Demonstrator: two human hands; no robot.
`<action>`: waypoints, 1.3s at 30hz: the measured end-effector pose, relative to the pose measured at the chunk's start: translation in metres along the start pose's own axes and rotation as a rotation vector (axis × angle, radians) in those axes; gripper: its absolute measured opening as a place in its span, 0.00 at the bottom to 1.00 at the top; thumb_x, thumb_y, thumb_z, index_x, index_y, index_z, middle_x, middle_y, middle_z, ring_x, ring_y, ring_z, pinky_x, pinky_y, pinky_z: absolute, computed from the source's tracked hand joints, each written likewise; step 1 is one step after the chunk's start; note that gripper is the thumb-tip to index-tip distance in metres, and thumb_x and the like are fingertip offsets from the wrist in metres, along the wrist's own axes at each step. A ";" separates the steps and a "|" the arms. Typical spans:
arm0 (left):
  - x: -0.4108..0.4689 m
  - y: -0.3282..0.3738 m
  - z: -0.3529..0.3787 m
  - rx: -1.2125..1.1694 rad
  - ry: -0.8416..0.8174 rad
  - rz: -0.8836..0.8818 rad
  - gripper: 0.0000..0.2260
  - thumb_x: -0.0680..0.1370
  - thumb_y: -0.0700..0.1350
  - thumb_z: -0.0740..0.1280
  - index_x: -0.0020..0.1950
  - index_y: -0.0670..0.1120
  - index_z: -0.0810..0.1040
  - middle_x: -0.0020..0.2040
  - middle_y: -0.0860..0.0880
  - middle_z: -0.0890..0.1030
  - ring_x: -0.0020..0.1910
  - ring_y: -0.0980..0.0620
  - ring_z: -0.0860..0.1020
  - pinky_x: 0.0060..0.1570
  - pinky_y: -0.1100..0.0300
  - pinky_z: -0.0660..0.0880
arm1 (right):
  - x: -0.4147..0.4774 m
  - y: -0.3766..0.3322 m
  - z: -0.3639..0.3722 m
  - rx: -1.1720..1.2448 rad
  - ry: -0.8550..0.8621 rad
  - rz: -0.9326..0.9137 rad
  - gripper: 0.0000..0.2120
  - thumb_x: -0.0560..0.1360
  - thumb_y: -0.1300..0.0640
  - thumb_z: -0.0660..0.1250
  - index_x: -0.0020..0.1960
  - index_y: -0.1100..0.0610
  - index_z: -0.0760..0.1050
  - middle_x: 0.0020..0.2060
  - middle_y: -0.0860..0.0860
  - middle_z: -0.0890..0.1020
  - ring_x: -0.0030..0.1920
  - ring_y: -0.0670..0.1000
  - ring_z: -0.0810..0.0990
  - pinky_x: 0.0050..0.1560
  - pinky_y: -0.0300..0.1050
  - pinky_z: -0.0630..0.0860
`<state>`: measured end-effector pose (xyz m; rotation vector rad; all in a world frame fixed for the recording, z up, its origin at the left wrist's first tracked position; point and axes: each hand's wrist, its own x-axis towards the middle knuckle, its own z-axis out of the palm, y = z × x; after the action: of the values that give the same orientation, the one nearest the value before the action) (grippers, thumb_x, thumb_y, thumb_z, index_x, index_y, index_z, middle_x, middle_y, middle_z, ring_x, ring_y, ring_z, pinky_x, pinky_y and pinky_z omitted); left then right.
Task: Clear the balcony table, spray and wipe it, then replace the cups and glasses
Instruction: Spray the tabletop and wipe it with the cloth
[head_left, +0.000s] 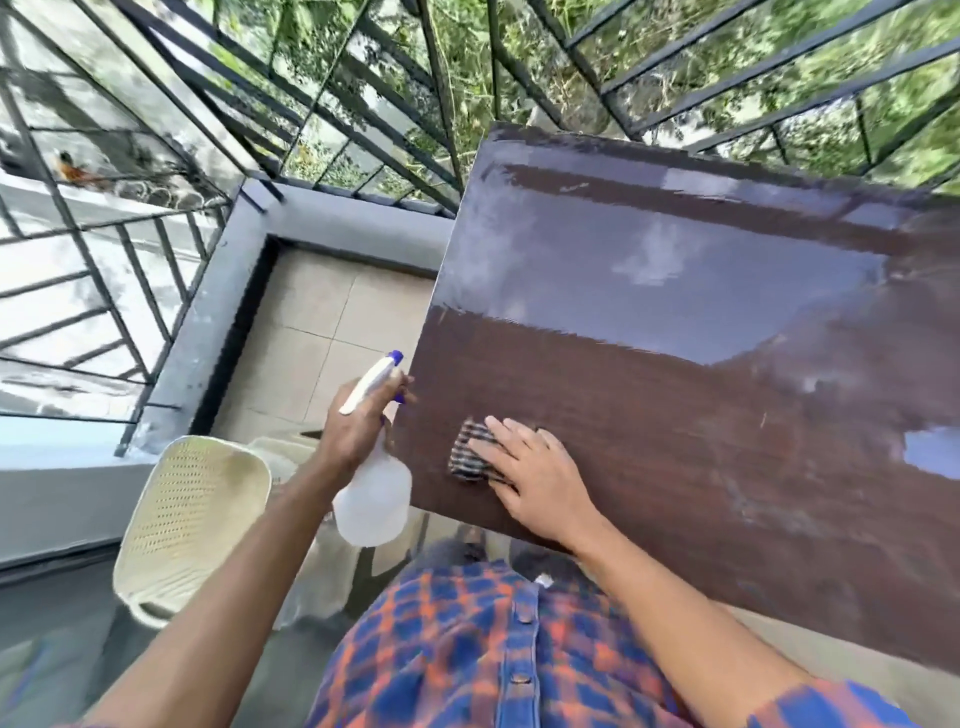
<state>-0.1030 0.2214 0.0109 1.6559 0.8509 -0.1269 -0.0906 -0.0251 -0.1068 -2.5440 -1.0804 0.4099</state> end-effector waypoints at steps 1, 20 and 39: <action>-0.001 -0.001 0.002 -0.005 -0.014 0.005 0.08 0.84 0.50 0.65 0.51 0.52 0.84 0.42 0.51 0.84 0.25 0.54 0.72 0.33 0.57 0.71 | -0.016 0.016 -0.004 -0.015 0.040 0.071 0.26 0.77 0.46 0.64 0.75 0.41 0.67 0.78 0.47 0.66 0.75 0.51 0.67 0.69 0.53 0.67; -0.043 -0.062 -0.063 -0.062 -0.039 0.088 0.13 0.84 0.51 0.64 0.52 0.42 0.80 0.45 0.39 0.84 0.20 0.49 0.71 0.23 0.61 0.70 | 0.091 -0.129 0.023 -0.006 -0.118 0.210 0.29 0.79 0.57 0.61 0.79 0.43 0.61 0.81 0.51 0.57 0.80 0.55 0.56 0.76 0.59 0.57; -0.071 -0.091 -0.009 -0.061 -0.238 0.048 0.14 0.84 0.48 0.65 0.56 0.38 0.82 0.45 0.43 0.83 0.32 0.56 0.77 0.28 0.65 0.72 | -0.206 0.022 0.010 0.109 0.324 0.914 0.27 0.78 0.63 0.67 0.76 0.52 0.69 0.78 0.54 0.65 0.77 0.59 0.63 0.75 0.58 0.63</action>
<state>-0.2110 0.1992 -0.0234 1.5665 0.6283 -0.2571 -0.2180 -0.1887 -0.0989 -2.7259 0.2577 0.2358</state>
